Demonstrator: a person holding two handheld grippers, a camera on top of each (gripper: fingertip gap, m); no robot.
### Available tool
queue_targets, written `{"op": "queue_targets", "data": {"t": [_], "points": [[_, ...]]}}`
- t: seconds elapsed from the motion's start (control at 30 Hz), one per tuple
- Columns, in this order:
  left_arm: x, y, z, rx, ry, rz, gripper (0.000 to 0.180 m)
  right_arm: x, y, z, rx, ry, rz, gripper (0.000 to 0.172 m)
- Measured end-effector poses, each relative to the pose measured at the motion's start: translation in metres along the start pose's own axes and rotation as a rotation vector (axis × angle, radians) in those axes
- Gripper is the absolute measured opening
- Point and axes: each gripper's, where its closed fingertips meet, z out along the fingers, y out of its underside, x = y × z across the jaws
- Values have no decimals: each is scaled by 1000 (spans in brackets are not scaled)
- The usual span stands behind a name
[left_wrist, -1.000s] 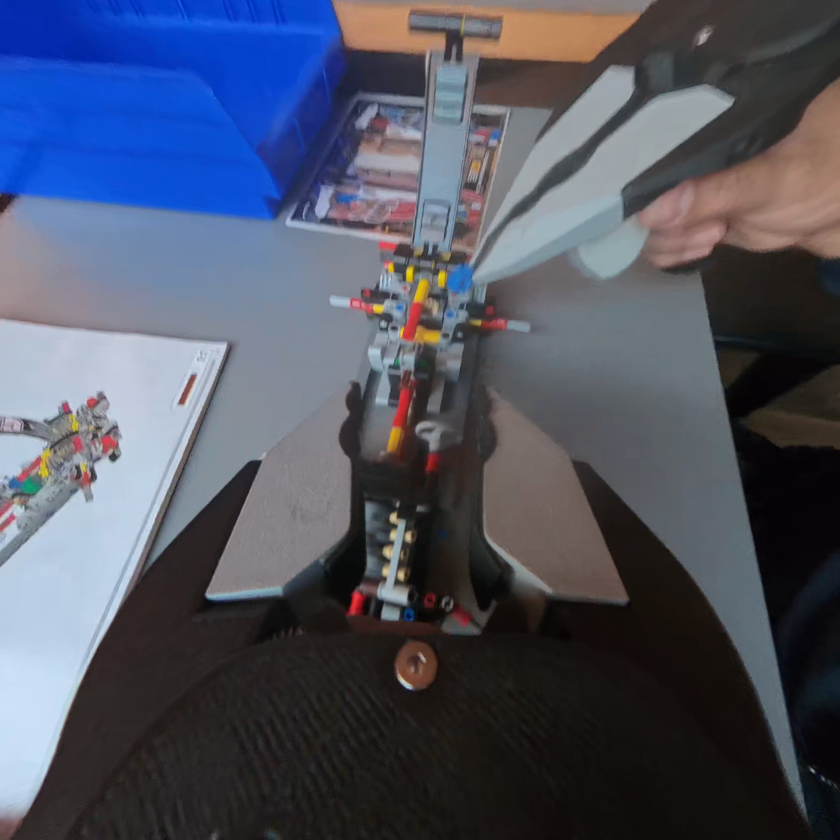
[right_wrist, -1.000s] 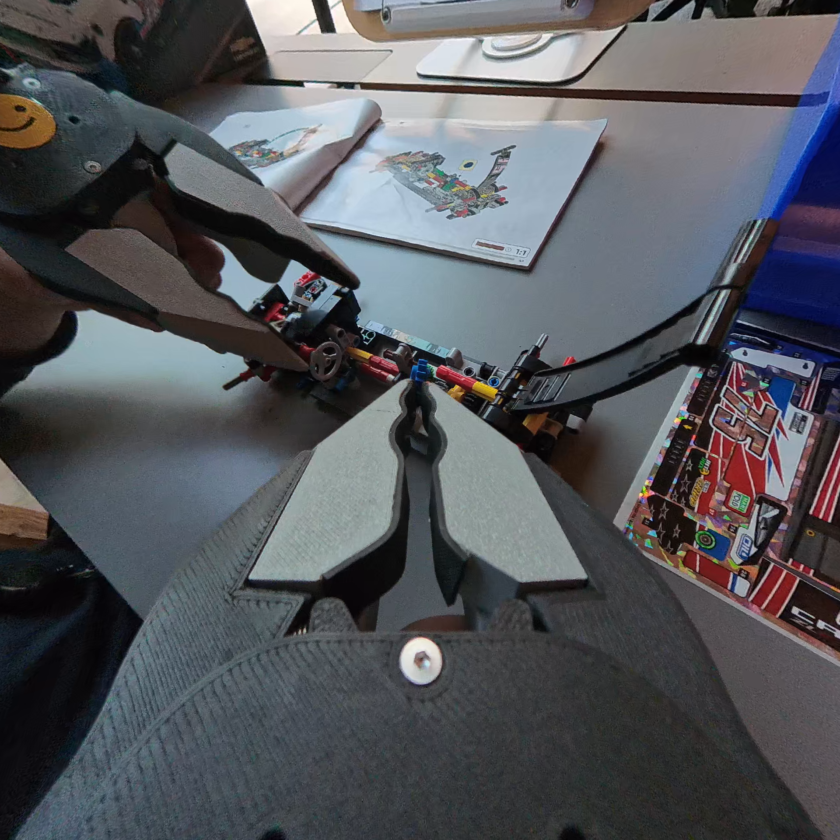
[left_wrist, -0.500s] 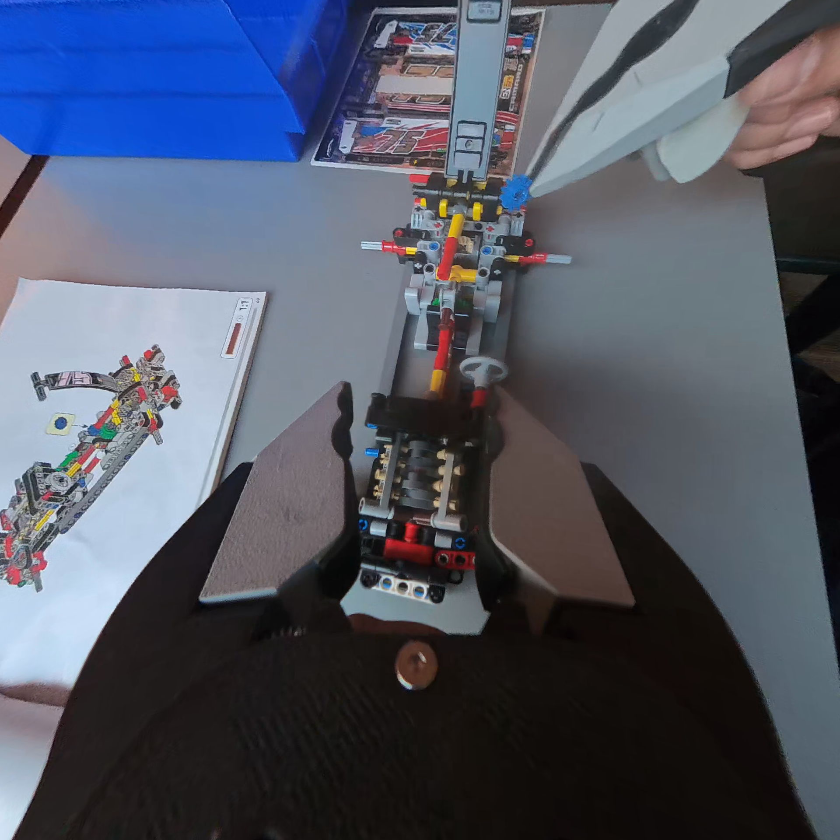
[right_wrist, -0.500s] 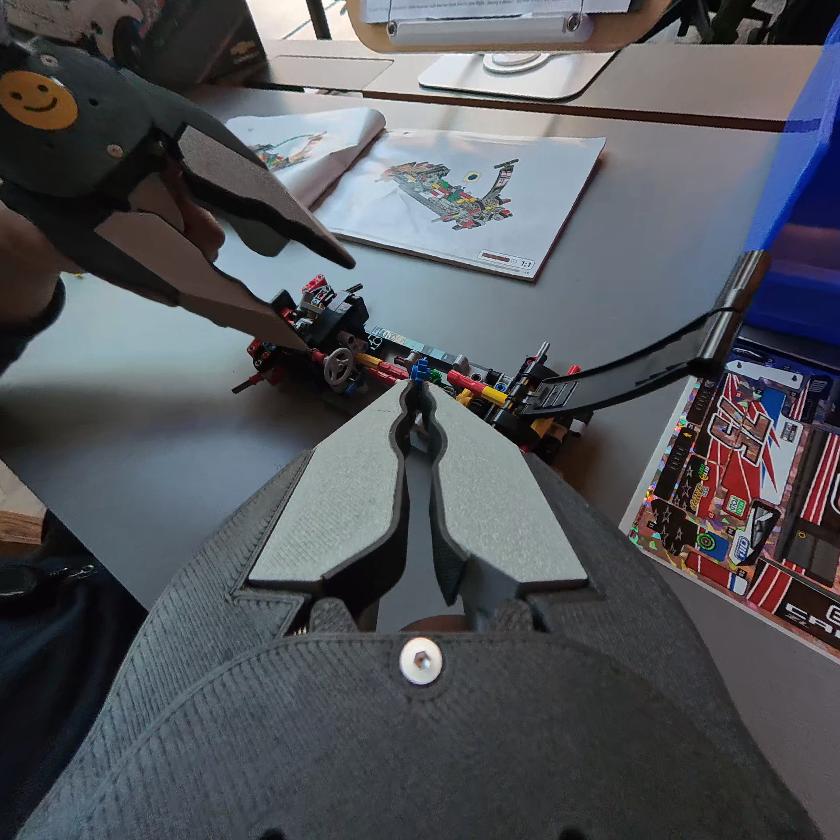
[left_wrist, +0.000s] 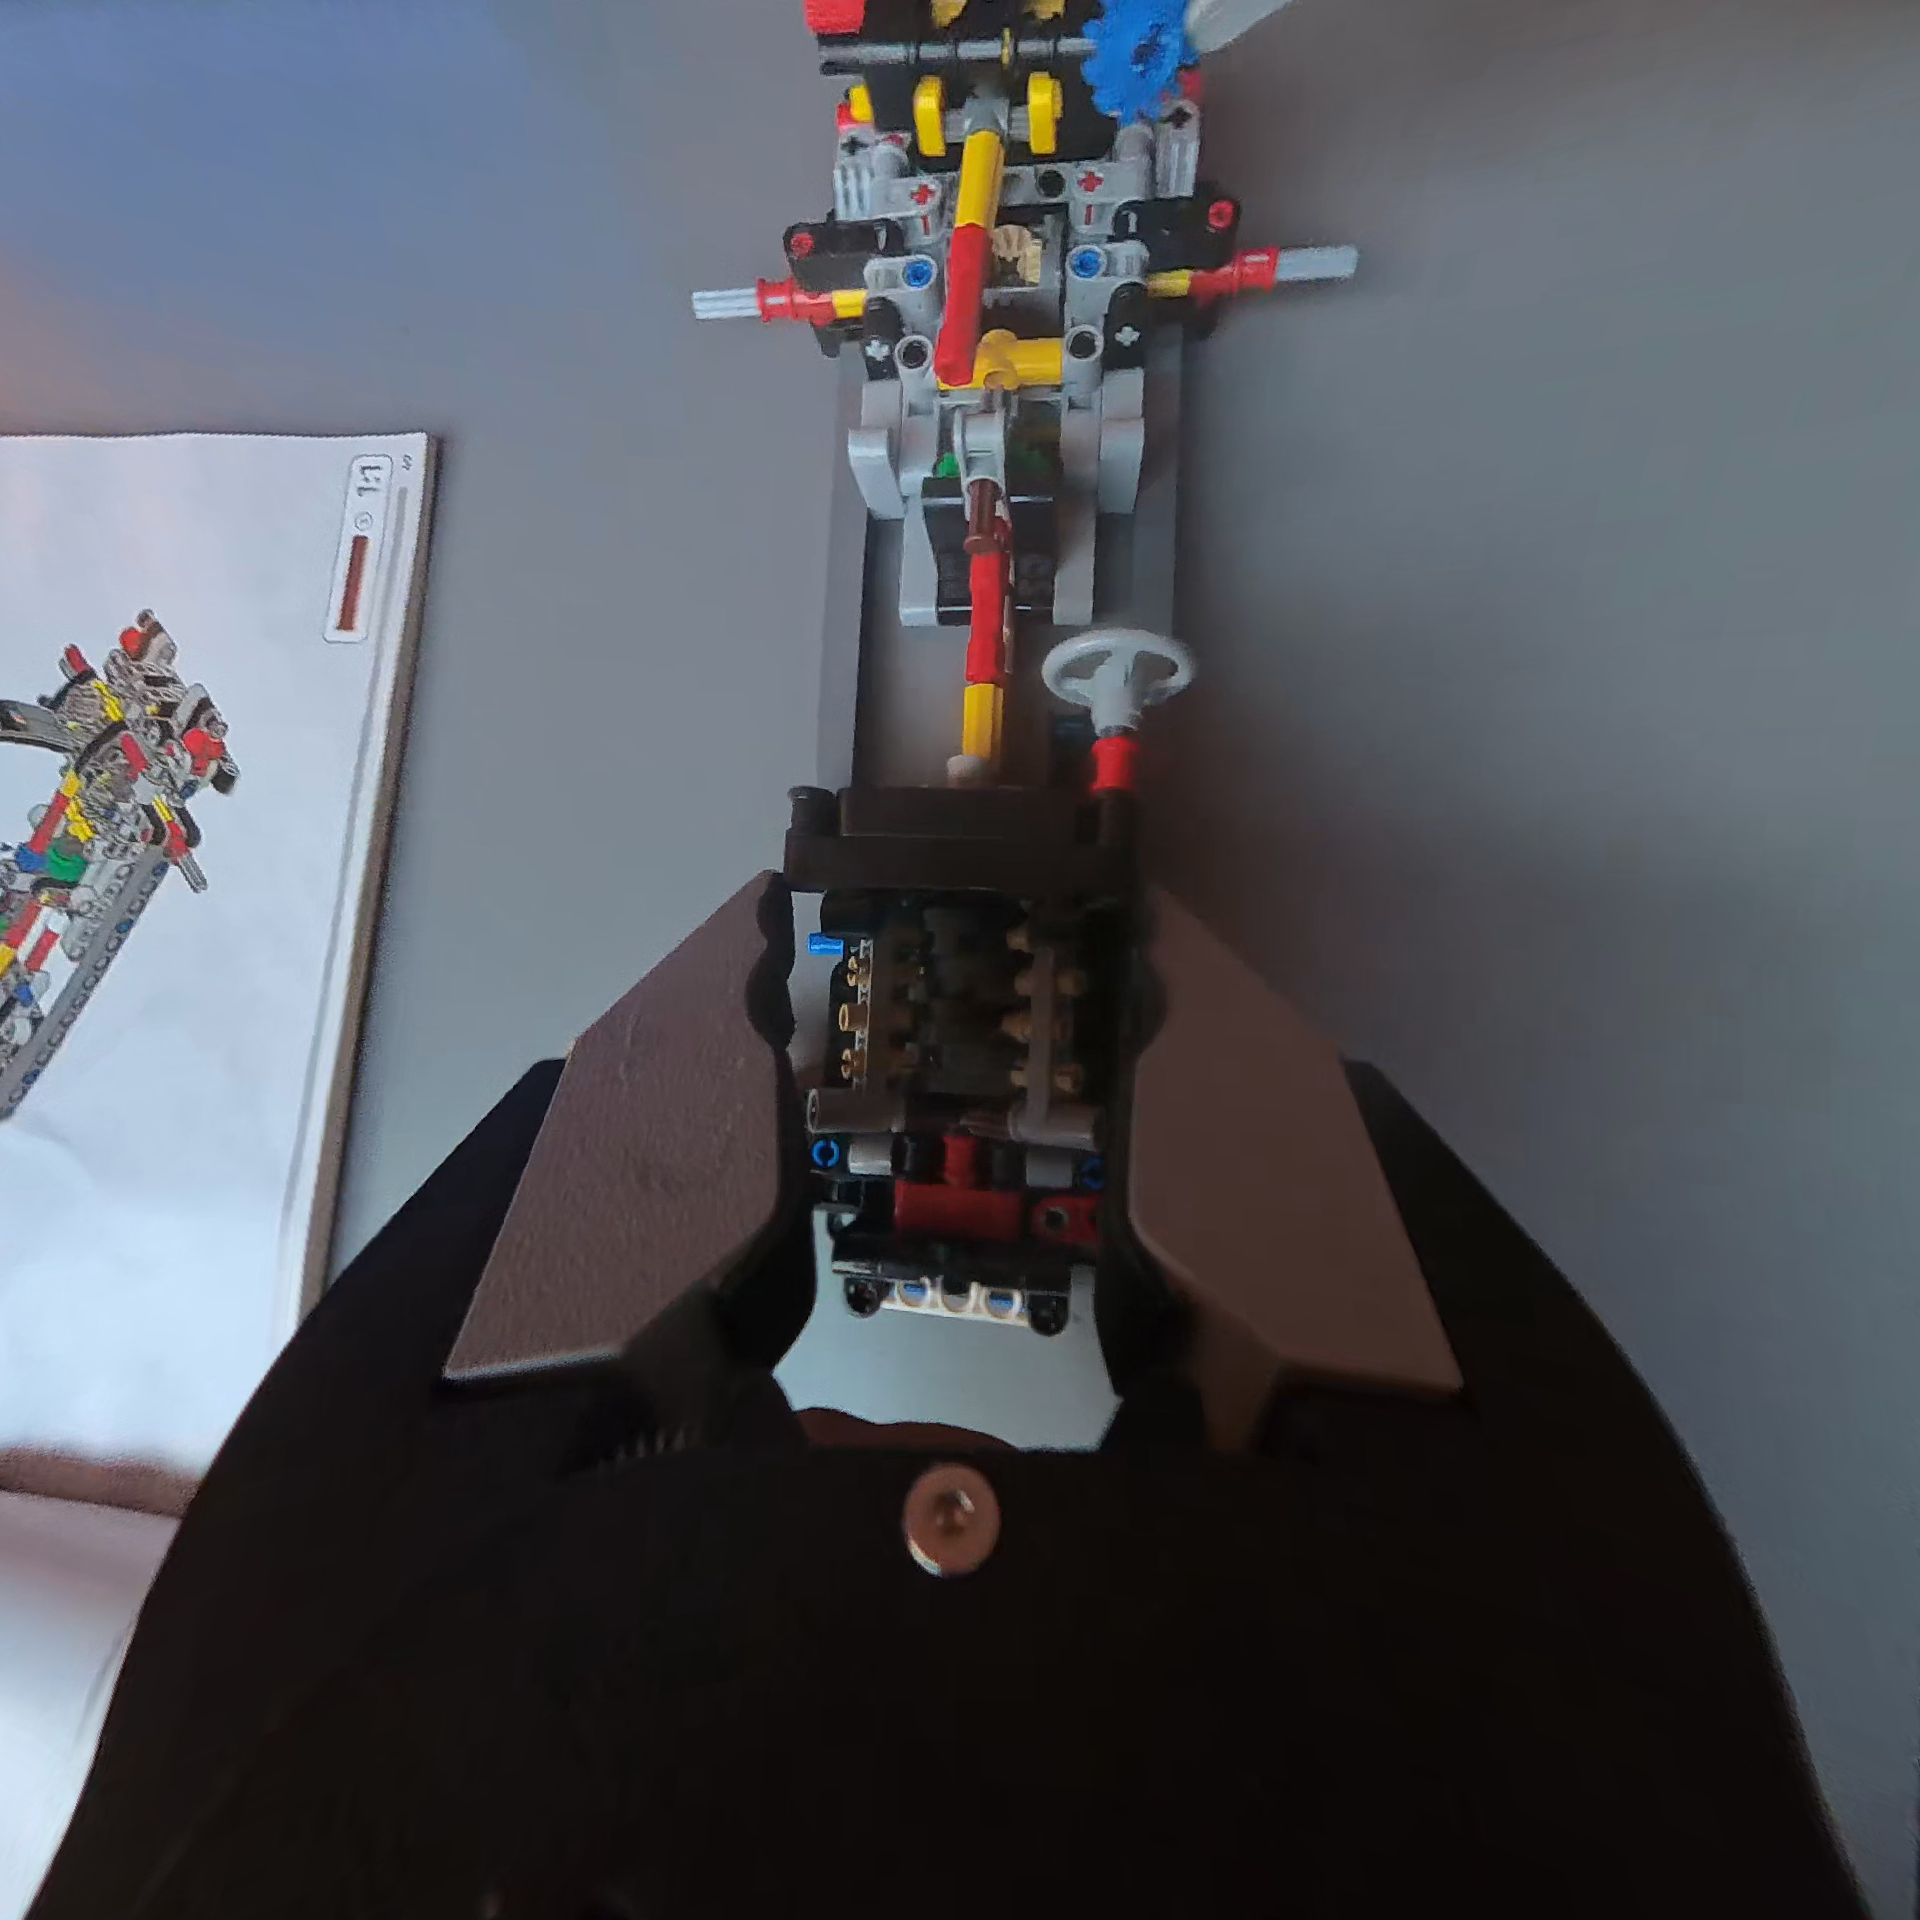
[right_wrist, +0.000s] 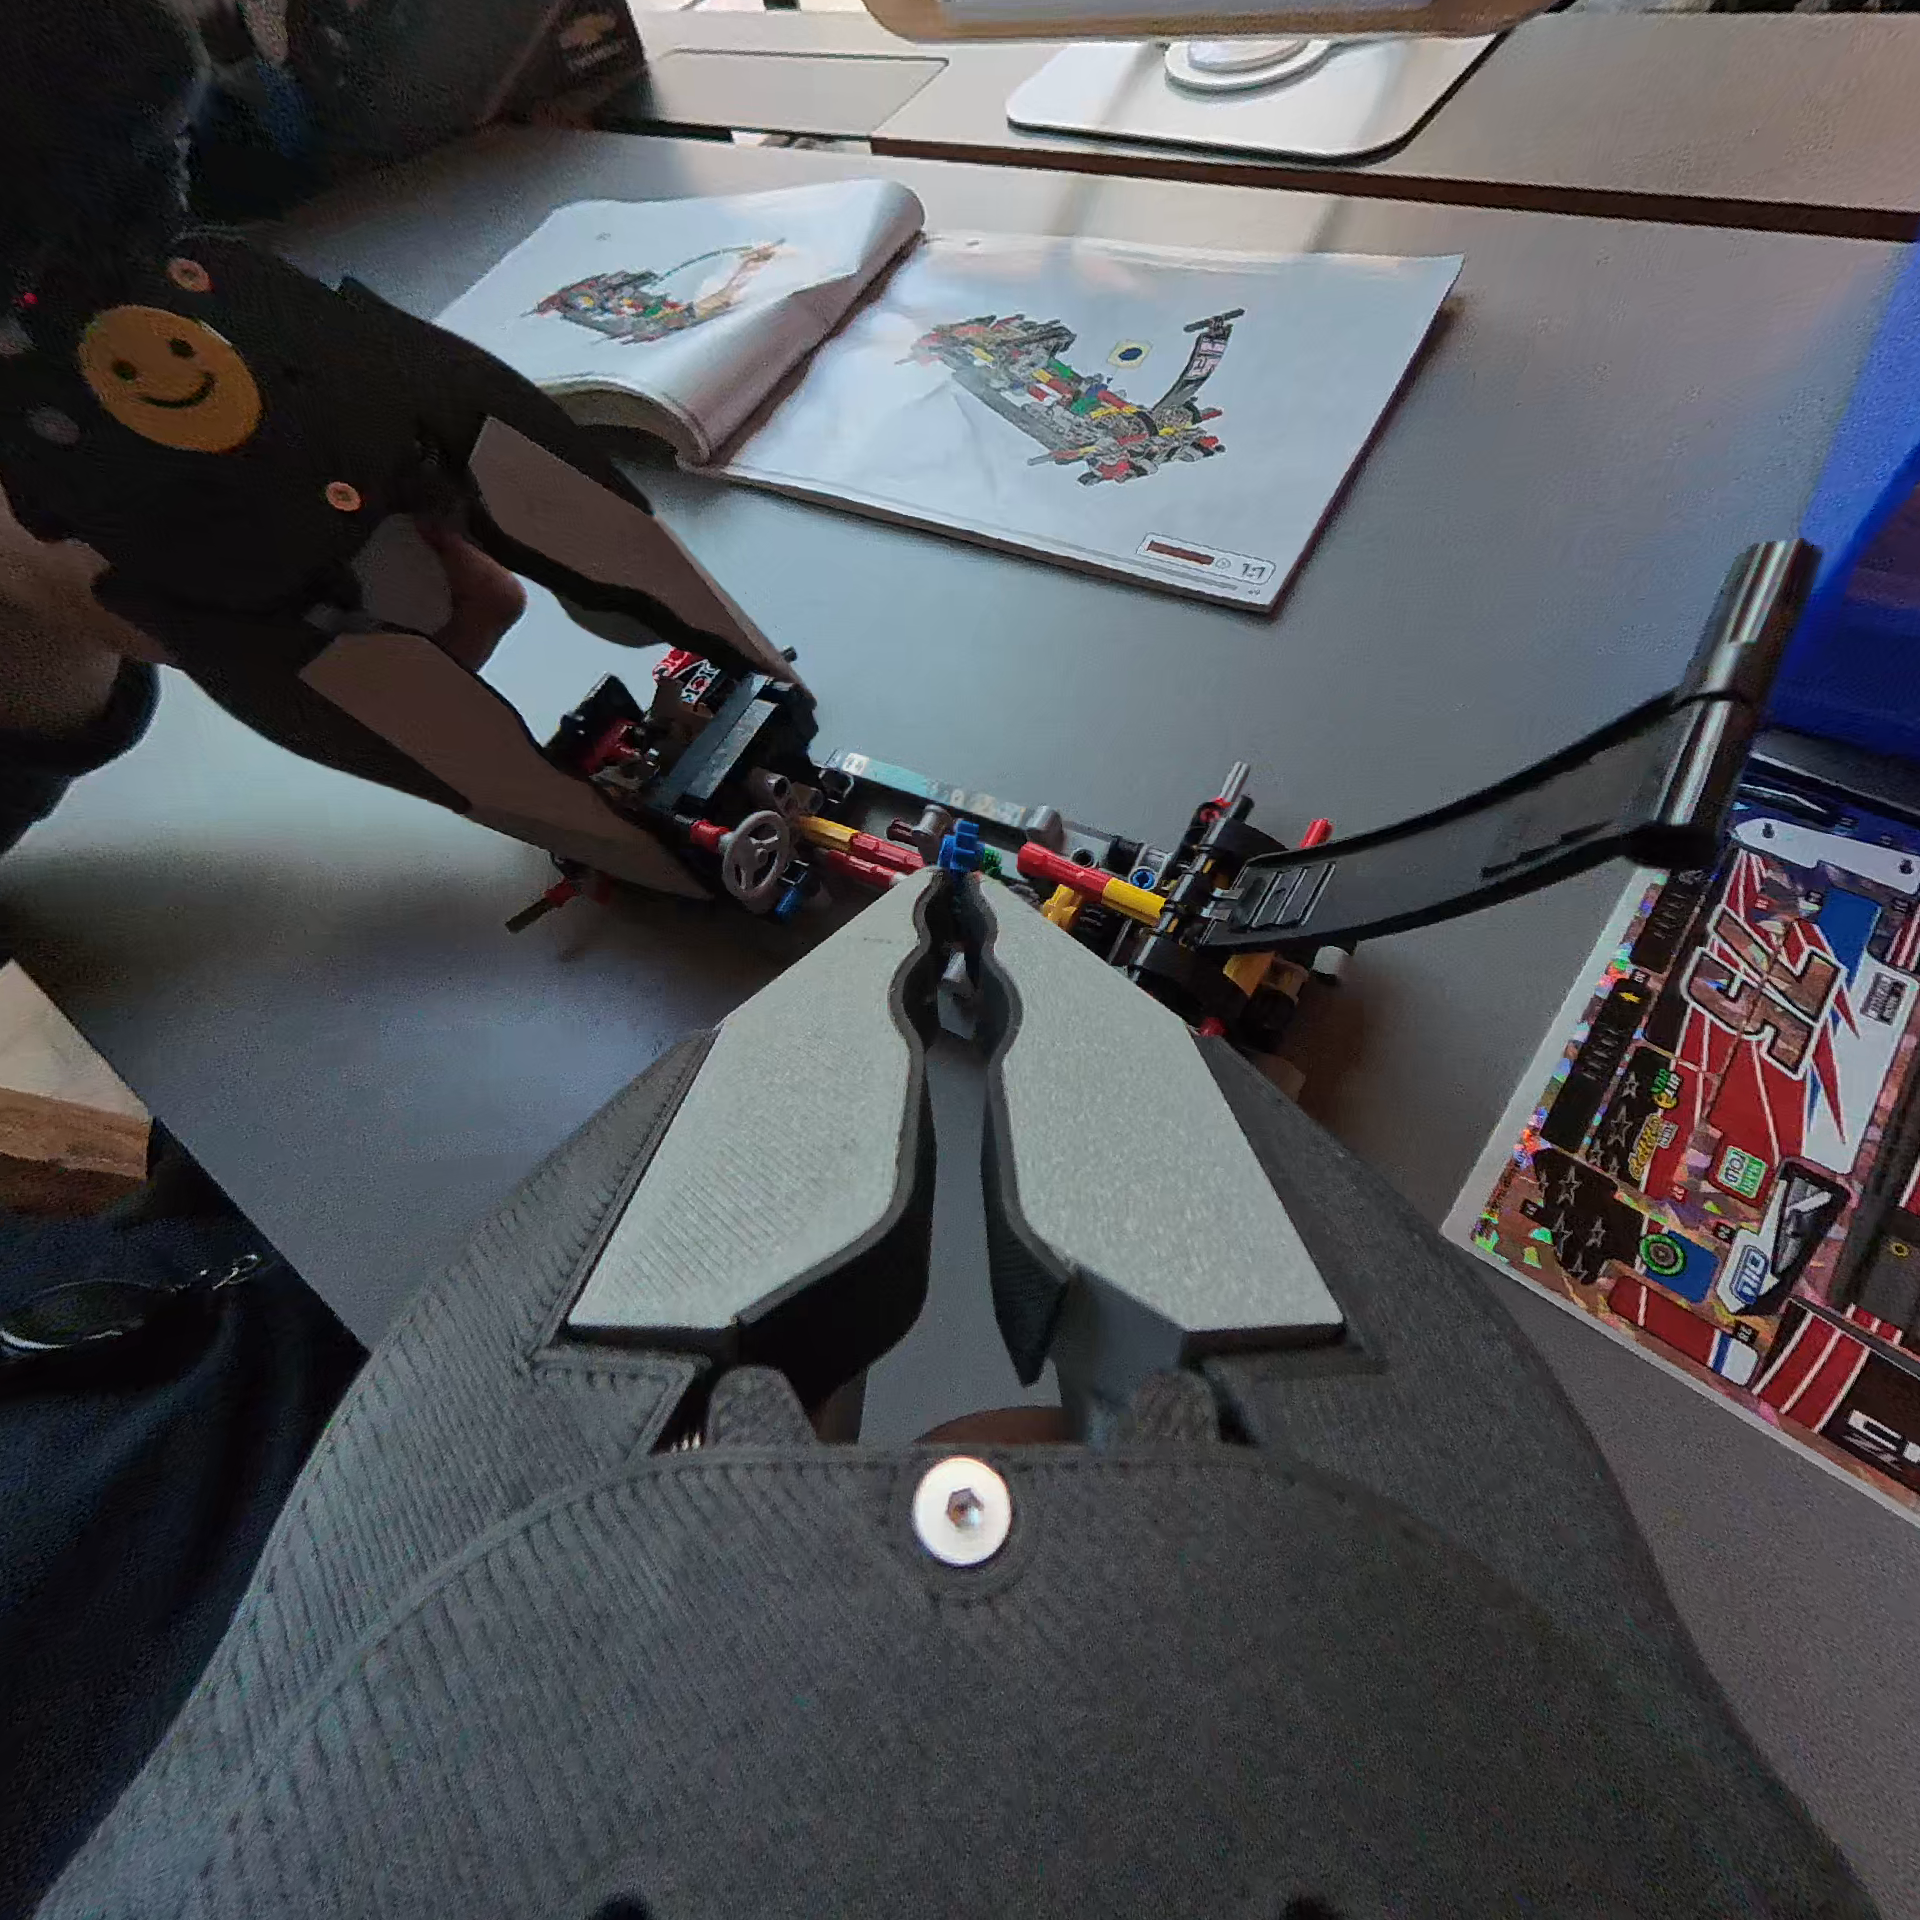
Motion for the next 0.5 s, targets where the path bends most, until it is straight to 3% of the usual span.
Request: {"op": "queue_targets", "data": {"t": [0.17,0.37,0.5], "points": [[31,-1,-15,36,107,-20,53,-6,7,5,-44,-27,-35,0],[23,-22,-26,63,178,60,45,-3,18,15,-149,-40,-83,0],[40,-35,-37,73,394,95,35,1,21,20,-188,-45,-77,0]]}}
